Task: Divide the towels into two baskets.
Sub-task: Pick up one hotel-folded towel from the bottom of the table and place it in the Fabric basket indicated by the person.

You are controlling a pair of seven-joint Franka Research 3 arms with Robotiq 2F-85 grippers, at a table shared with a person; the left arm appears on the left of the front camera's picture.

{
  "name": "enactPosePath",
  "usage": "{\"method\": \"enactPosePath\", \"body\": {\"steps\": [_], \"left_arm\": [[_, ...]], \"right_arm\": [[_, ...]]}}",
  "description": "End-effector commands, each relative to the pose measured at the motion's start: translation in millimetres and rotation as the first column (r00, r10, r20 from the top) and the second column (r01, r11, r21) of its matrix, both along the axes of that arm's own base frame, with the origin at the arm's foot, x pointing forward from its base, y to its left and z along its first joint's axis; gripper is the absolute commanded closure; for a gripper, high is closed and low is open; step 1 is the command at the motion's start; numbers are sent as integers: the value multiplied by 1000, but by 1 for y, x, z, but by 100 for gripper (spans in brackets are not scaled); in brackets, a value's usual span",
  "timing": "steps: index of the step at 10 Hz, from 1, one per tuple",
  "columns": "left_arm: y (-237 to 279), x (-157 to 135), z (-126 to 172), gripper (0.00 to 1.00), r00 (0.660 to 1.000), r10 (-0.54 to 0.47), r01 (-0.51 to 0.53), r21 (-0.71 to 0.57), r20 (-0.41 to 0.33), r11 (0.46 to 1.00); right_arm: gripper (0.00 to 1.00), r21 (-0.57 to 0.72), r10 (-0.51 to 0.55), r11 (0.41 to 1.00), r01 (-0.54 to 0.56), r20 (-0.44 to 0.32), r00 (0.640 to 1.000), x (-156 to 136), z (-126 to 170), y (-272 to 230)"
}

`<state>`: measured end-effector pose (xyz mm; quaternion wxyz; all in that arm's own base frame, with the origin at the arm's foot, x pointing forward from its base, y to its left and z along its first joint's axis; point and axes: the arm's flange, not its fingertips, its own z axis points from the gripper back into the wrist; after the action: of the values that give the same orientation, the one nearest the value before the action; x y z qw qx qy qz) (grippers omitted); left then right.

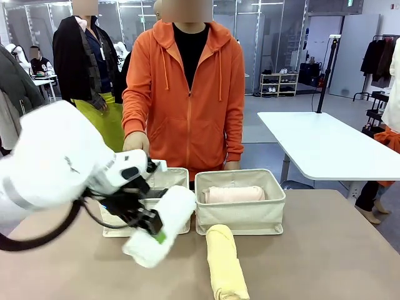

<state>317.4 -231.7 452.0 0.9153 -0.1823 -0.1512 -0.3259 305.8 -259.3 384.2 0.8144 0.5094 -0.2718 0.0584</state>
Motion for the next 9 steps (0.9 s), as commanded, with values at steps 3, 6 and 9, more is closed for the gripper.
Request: {"method": "enactPosePath", "body": {"steps": [3, 6, 9], "left_arm": [[77, -21, 38, 68, 981, -193, 193, 10, 14, 981], [45, -3, 26, 68, 989, -146, 144, 58, 29, 988], [49, 6, 47, 63, 969, -198, 177, 146, 148, 973]], "right_arm": [[0, 3, -2, 1000, 2, -20, 1000, -4, 4, 1], [0, 3, -2, 1000, 2, -20, 1000, -4, 4, 1], [0, 3, -2, 1000, 2, -20, 1000, -4, 4, 1]]}}
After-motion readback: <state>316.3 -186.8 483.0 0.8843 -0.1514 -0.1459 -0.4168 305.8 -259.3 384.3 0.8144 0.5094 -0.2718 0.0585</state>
